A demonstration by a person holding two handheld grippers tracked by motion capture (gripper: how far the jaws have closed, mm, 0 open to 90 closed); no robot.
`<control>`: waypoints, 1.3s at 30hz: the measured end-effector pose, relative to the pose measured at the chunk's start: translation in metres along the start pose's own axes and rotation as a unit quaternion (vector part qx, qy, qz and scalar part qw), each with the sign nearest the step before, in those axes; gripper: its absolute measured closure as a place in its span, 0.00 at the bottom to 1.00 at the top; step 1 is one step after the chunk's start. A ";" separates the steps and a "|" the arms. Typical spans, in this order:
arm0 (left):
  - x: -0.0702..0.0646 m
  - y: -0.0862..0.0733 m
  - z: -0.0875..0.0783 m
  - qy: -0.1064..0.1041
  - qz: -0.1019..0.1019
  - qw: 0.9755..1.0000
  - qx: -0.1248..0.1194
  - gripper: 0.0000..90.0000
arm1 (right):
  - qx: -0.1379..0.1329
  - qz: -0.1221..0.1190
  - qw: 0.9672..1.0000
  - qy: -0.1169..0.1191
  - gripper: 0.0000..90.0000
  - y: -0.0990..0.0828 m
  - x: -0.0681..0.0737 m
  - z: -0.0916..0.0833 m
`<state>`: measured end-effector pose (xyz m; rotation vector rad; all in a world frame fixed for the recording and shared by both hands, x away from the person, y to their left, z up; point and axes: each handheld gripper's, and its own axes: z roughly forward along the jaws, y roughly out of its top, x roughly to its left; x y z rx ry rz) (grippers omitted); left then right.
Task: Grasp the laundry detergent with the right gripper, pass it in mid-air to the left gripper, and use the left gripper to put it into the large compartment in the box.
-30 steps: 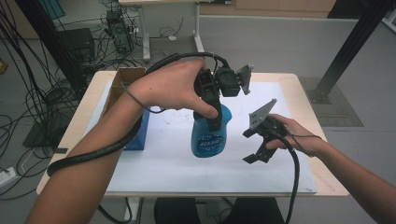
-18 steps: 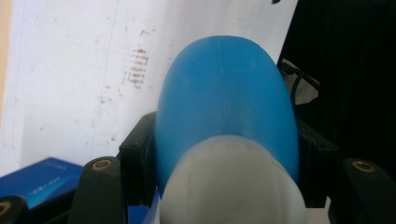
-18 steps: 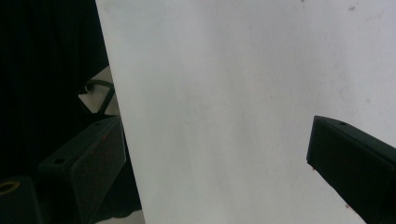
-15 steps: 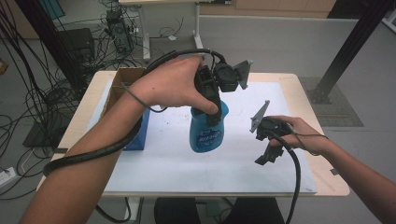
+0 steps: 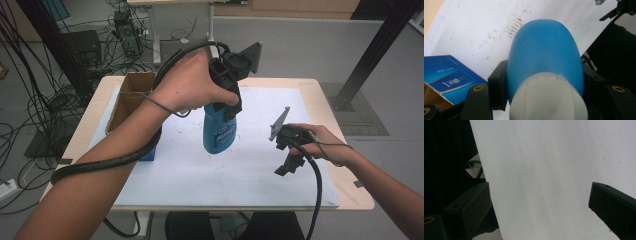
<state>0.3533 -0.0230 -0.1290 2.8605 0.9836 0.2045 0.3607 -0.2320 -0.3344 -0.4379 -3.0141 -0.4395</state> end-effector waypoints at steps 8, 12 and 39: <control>0.009 0.012 0.001 0.003 -0.046 0.999 0.004 0.42 | 0.000 0.002 1.000 0.002 0.04 0.002 -0.001 0.003; 0.014 0.015 0.001 0.013 -0.071 0.997 0.002 0.42 | -0.002 0.001 1.000 0.003 0.04 0.004 -0.002 0.004; 0.074 0.000 -0.053 0.007 -0.171 0.984 -0.041 0.42 | -0.006 0.002 1.000 0.006 0.05 0.012 0.002 0.008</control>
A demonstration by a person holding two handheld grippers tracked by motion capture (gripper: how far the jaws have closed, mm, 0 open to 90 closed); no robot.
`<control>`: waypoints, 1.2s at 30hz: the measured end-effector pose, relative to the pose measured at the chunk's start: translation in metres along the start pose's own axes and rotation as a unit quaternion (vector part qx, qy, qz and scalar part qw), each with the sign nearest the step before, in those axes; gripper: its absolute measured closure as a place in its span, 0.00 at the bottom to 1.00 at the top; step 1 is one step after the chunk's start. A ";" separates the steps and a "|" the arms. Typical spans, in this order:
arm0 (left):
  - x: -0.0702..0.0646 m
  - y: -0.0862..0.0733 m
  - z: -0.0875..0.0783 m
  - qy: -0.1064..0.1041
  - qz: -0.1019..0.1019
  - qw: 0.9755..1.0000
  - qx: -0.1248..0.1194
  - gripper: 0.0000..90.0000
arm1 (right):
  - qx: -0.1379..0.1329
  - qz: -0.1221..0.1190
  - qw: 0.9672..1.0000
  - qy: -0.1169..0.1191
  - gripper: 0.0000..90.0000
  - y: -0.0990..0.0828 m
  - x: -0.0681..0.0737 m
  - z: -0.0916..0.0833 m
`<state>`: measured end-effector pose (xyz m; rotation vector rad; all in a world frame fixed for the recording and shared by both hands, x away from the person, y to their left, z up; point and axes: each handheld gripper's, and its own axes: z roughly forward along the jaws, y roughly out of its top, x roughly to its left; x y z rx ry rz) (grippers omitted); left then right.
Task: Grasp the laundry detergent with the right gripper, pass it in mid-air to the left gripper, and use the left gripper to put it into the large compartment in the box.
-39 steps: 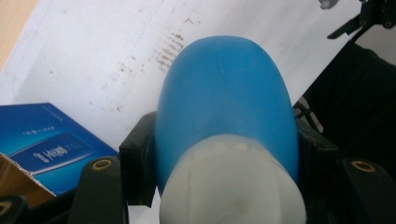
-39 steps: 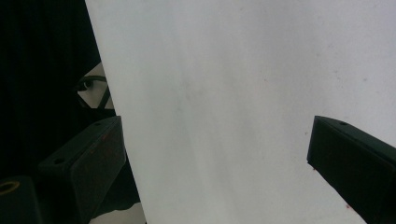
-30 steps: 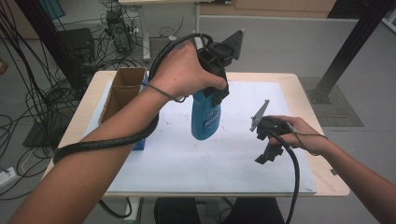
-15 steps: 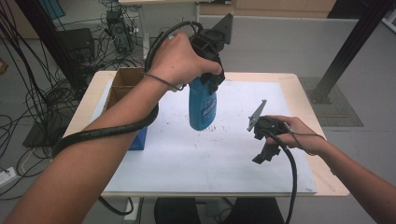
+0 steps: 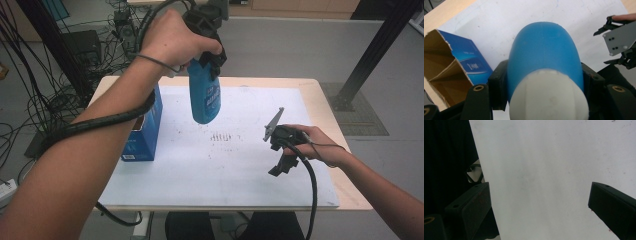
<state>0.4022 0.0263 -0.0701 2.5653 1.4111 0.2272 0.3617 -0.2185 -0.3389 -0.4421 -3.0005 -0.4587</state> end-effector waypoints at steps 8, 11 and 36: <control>0.028 -0.007 -0.013 0.024 -0.043 0.999 -0.003 0.42 | -0.001 -0.003 1.000 0.001 0.05 0.001 -0.001 0.001; 0.041 -0.011 -0.018 0.028 -0.065 0.997 -0.007 0.42 | 0.001 -0.003 1.000 0.001 0.05 0.002 -0.001 0.001; 0.140 -0.048 -0.052 0.094 -0.200 0.975 -0.018 0.42 | -0.002 -0.004 1.000 0.000 0.05 0.004 -0.003 0.001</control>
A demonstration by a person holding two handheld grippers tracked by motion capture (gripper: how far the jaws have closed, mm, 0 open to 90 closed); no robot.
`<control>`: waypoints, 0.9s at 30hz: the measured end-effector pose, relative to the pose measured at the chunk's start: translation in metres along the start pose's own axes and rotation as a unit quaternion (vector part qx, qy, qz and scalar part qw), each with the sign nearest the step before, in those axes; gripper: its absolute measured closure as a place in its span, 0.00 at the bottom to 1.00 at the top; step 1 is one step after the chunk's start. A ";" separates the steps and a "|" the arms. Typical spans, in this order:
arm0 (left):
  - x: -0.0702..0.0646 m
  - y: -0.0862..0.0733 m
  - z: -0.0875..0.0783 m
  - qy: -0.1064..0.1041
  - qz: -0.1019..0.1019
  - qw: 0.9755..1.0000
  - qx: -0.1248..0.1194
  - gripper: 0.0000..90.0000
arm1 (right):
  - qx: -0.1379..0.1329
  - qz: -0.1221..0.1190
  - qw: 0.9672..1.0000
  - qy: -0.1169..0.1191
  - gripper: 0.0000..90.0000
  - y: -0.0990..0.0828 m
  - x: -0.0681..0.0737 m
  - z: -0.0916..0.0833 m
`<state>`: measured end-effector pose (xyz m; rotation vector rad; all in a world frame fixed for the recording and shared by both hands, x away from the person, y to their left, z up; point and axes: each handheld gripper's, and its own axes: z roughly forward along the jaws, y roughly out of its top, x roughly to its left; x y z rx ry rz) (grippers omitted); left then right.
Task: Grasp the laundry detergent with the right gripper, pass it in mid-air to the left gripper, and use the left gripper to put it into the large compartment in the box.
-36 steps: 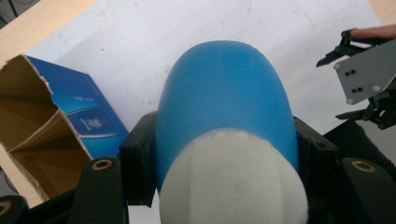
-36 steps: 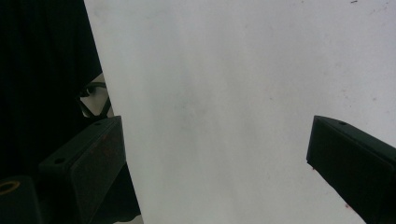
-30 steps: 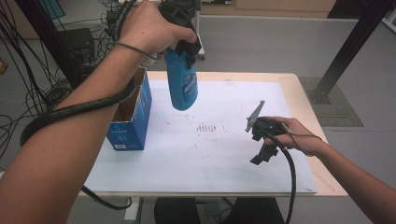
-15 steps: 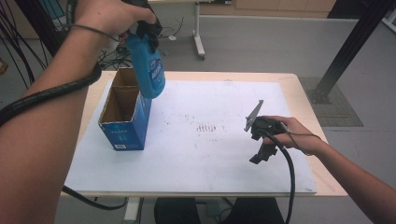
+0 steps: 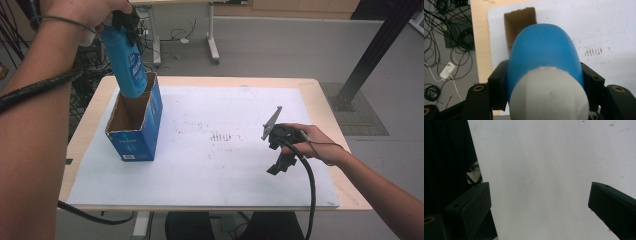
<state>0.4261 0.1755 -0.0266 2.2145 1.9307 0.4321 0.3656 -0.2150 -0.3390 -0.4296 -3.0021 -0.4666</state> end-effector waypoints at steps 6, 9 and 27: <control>0.008 -0.001 0.004 -0.001 -0.014 1.000 0.001 0.42 | -0.002 0.002 1.000 0.001 0.05 0.000 0.000 0.000; 0.011 -0.001 0.008 0.001 -0.017 1.000 0.002 0.42 | -0.003 0.002 1.000 0.001 0.05 0.000 0.000 0.000; 0.025 -0.005 0.056 0.004 -0.038 0.999 0.027 0.42 | -0.011 -0.004 1.000 0.003 0.05 0.002 0.000 0.003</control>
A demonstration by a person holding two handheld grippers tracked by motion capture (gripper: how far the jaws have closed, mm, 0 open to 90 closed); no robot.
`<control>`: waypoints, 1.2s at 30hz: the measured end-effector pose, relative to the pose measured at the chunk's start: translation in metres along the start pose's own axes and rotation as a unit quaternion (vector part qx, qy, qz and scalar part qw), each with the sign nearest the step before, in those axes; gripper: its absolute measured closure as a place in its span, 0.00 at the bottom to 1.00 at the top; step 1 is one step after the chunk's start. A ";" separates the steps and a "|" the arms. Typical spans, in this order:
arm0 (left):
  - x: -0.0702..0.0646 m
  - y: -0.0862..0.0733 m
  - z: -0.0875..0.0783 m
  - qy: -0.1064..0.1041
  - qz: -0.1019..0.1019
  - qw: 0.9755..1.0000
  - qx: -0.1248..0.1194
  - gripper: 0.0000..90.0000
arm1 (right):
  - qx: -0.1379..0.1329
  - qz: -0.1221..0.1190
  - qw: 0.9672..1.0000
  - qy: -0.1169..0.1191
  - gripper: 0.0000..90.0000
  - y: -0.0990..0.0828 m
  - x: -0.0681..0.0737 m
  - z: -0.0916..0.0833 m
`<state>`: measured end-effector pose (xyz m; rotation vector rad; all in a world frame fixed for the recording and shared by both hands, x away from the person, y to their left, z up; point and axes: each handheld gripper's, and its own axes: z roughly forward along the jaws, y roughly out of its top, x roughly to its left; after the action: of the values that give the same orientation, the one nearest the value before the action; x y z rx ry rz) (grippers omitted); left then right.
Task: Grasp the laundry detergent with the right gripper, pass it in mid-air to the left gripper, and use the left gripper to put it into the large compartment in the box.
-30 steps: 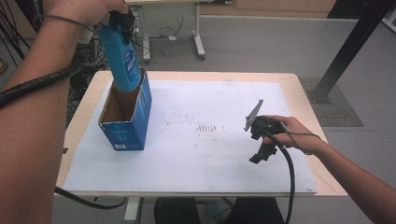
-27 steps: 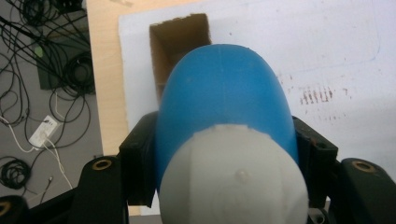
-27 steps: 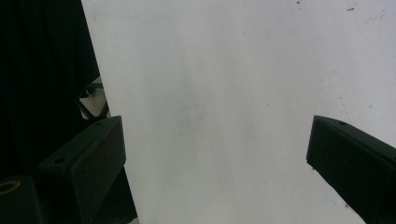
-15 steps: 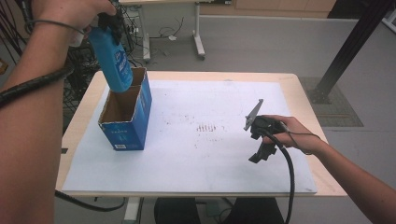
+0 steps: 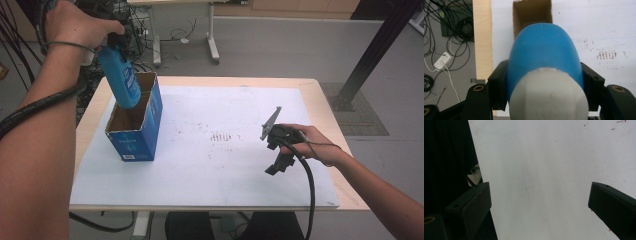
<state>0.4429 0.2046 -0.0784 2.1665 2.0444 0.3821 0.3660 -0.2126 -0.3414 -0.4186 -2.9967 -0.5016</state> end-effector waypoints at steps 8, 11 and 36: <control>0.007 -0.003 0.029 -0.006 -0.004 1.000 0.017 0.42 | 0.001 0.007 1.000 -0.001 0.05 0.000 -0.001 0.000; 0.007 -0.004 0.042 -0.003 -0.002 1.000 0.025 0.42 | 0.000 0.005 1.000 0.000 0.05 0.000 -0.001 0.001; 0.007 -0.017 0.108 -0.013 -0.005 0.998 0.059 0.42 | -0.003 0.004 1.000 0.003 0.05 -0.004 -0.002 0.005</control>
<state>0.4573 0.2206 -0.1860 2.2124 2.1139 0.2359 0.3663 -0.2148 -0.3475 -0.4277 -2.9880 -0.5091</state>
